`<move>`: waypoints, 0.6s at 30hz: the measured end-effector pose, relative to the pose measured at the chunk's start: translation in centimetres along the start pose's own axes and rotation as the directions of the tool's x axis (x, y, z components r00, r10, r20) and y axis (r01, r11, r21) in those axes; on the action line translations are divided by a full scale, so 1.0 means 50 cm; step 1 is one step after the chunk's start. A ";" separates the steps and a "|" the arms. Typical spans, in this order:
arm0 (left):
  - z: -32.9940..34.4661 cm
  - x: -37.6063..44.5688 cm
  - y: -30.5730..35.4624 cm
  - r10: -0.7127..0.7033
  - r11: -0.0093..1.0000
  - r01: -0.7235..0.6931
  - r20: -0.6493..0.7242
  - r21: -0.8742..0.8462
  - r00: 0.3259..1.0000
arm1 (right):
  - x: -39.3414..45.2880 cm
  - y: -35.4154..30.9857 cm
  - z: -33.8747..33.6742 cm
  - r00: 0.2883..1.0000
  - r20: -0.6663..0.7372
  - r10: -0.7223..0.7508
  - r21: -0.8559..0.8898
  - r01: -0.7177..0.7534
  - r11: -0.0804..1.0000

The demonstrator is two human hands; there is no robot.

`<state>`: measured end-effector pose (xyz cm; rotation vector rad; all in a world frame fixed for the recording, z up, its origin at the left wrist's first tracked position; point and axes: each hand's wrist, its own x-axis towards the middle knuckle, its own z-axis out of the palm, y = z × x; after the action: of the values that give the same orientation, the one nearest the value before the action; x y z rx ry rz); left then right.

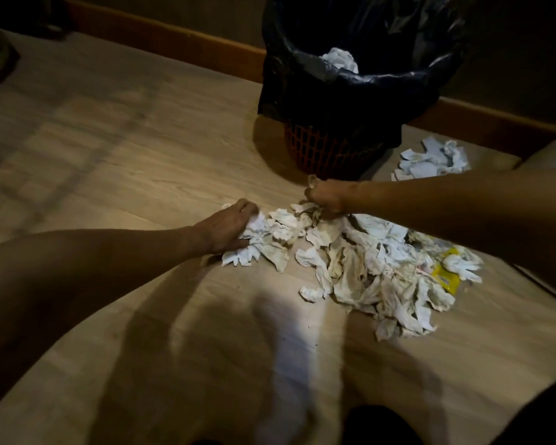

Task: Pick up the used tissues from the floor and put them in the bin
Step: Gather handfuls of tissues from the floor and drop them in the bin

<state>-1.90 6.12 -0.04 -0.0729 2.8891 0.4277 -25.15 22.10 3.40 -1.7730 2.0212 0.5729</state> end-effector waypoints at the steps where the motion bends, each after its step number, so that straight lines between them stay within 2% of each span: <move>1: -0.002 -0.001 0.002 0.050 0.999 -0.050 -0.004 -0.010 0.999 | 0.002 -0.002 0.009 1.000 -0.005 0.018 0.003 -0.018 1.000; 3: -0.010 0.006 0.016 0.175 0.984 -0.175 0.011 0.029 0.984 | 0.006 0.001 0.025 0.999 -0.017 0.036 0.019 -0.036 0.999; 5: -0.011 0.025 0.036 0.304 0.938 -0.310 0.063 0.153 0.951 | 0.009 0.012 0.036 1.000 -0.012 0.028 0.060 -0.027 0.998; 7: 0.001 0.048 0.048 0.347 0.883 -0.377 0.153 0.280 0.925 | 0.005 0.021 0.036 1.000 0.020 0.009 0.073 -0.011 0.997; 11: 0.004 0.062 0.058 0.288 0.914 -0.337 0.225 0.226 0.931 | -0.012 0.033 0.029 1.000 0.018 -0.002 0.041 0.002 0.999; 15: -0.009 0.052 0.053 0.216 0.967 -0.233 0.162 0.101 0.963 | -0.041 0.034 0.021 1.000 -0.022 -0.006 0.014 0.007 1.000; 18: -0.020 0.040 0.056 0.126 0.987 -0.139 0.155 0.078 0.980 | -0.068 0.031 0.028 1.000 0.008 -0.025 -0.024 0.025 0.999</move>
<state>-4.27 8.46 1.25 0.1608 2.7689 0.3128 -26.22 25.88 4.15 -1.8051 1.9922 0.5982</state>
